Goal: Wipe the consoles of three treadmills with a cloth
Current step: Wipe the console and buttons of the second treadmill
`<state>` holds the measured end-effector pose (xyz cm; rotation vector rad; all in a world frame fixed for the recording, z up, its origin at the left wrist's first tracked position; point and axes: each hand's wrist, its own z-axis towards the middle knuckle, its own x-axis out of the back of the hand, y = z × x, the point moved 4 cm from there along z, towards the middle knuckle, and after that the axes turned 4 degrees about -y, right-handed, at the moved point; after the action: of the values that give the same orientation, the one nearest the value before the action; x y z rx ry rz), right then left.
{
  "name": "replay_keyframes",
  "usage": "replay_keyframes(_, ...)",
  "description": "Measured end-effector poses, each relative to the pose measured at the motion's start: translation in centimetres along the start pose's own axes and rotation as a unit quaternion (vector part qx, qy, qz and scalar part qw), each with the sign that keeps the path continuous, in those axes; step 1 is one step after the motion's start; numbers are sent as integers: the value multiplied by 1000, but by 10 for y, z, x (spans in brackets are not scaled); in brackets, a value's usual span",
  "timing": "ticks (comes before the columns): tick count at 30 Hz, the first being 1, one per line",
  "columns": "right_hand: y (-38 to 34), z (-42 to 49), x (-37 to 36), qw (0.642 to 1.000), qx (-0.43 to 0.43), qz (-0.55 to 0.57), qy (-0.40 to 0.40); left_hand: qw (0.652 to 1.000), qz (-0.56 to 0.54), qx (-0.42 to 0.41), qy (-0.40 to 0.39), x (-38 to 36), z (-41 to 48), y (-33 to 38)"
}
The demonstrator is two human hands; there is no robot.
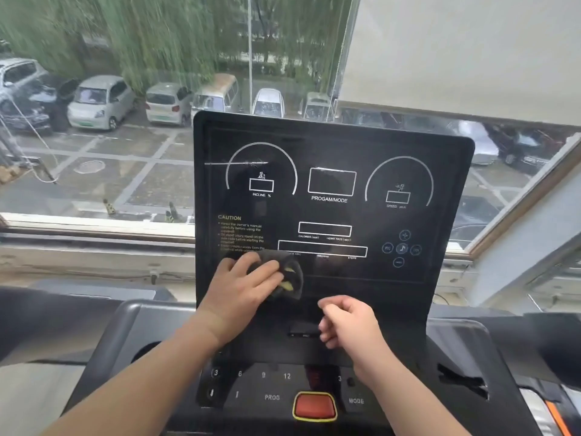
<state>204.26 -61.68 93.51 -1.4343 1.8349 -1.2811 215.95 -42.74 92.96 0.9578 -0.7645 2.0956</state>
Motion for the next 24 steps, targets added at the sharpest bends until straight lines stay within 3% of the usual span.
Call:
replay_keyframes(5, 2, -3, -17, 1000, -7, -10, -13, 998, -10, 64, -18, 5, -50, -47)
replay_keyframes(11, 9, -11, -52, 996, -12, -48, -69, 959, -117, 258, -36, 2, -89, -32)
replay_keyframes(16, 23, -24, -70, 987, -13, -83, -136, 955, -153, 222, -124, -12, -127, -36)
replay_keyframes(21, 43, -38, -87, 987, -1, -132, -93, 902, -193, 350, -165, -9, -131, -20)
replay_keyframes(24, 52, -41, -95, 979, 66, -187, -50, 907, -199, 305, -212, -6, -137, 3)
